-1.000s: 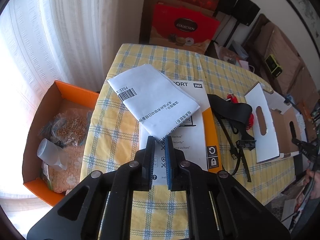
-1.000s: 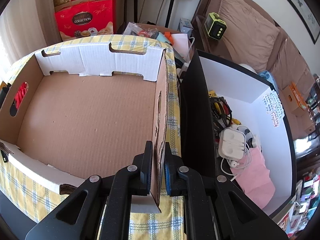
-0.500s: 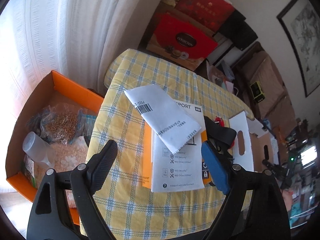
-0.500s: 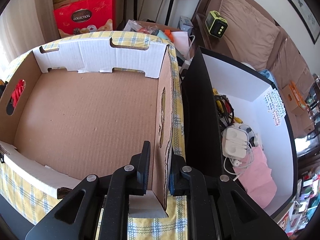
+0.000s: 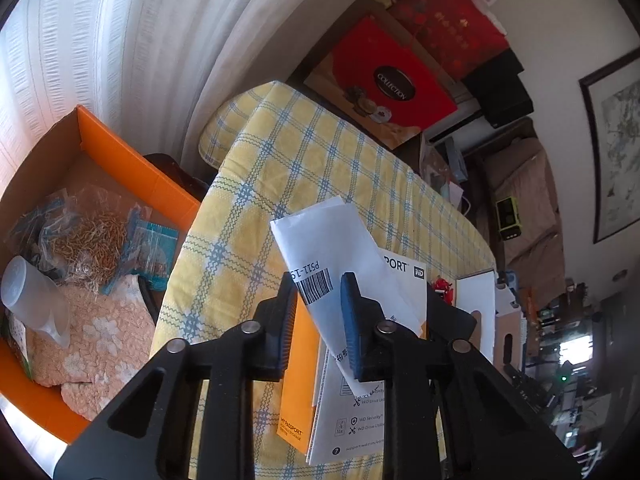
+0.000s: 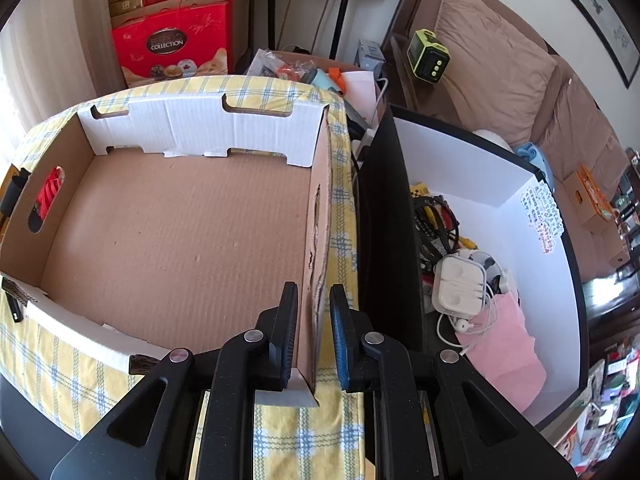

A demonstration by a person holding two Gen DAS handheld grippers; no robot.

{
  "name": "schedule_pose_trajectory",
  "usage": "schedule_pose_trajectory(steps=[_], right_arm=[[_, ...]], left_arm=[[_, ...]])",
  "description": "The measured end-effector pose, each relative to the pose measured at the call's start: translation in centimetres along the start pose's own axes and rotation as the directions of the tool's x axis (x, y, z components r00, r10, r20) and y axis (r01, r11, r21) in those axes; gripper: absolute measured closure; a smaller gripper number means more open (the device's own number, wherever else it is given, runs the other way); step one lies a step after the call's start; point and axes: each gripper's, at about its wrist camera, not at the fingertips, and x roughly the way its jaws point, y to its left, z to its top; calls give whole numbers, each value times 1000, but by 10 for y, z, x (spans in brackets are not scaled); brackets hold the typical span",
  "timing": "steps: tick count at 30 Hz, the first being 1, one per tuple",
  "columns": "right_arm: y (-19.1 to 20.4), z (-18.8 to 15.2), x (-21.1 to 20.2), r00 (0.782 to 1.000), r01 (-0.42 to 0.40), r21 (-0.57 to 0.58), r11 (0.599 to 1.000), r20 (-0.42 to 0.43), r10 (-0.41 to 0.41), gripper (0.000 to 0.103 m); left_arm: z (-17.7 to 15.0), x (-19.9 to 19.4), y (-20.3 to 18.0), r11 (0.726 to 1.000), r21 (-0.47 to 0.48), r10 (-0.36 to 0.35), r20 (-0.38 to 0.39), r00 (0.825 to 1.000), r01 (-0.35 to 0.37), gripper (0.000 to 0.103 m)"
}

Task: Organize objects
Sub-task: 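Lift the folded paper with the left tool and carry it toward the cardboard box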

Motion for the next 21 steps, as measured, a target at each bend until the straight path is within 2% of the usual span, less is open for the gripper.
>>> schedule_pose_trajectory(steps=[3, 7, 14, 17, 21], right_arm=[[-1, -1, -1, 1000, -2, -1, 1000, -3, 2, 89], [-2, -1, 1, 1000, -17, 10, 1000, -4, 17, 89], [-2, -1, 2, 1000, -21, 12, 1000, 0, 21, 89], [-1, -1, 2, 1000, -24, 15, 1000, 1, 24, 89], [-2, -2, 1, 999, -32, 21, 999, 4, 32, 89]], left_arm=[[-1, -8, -6, 1000, 15, 6, 18, 1000, -7, 90], [-1, -22, -19, 999, 43, -29, 33, 999, 28, 96], [-6, -46, -82, 981, 172, -95, 38, 995, 88, 99], [-12, -46, -113, 968, 215, -138, 12, 990, 132, 99], [-29, -31, -159, 941, 279, -181, -66, 981, 192, 99]])
